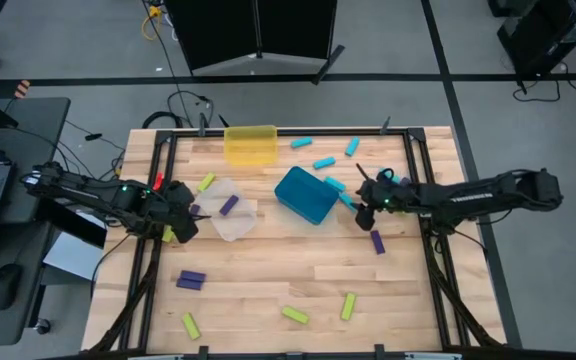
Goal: Sort blocks
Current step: Put the blue block into the blue bin
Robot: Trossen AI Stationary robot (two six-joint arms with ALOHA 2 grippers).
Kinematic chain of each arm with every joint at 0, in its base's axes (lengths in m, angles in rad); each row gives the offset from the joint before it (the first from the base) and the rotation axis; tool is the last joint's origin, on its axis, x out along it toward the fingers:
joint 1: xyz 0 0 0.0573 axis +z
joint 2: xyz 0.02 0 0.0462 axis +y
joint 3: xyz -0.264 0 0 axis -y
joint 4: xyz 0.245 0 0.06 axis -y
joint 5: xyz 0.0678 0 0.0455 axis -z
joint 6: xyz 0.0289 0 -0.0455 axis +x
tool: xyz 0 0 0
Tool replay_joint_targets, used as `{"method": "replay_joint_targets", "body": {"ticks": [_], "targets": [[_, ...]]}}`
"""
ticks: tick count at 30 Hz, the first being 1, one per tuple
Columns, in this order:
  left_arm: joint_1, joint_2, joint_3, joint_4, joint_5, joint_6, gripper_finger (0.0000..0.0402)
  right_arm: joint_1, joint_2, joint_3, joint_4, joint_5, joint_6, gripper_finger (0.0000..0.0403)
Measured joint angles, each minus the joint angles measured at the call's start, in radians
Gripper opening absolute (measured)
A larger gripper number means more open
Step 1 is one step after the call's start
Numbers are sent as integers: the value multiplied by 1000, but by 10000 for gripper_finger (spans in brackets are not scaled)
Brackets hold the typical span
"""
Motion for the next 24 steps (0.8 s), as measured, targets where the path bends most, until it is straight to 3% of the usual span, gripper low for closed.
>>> {"method": "replay_joint_targets", "body": {"ticks": [19,24], "targets": [[0,0,0,-2,-4,0,178,0,259,10,147,2,6,237],[0,0,0,-3,-12,1,178,0,278,12,156,-20,14,209]]}}
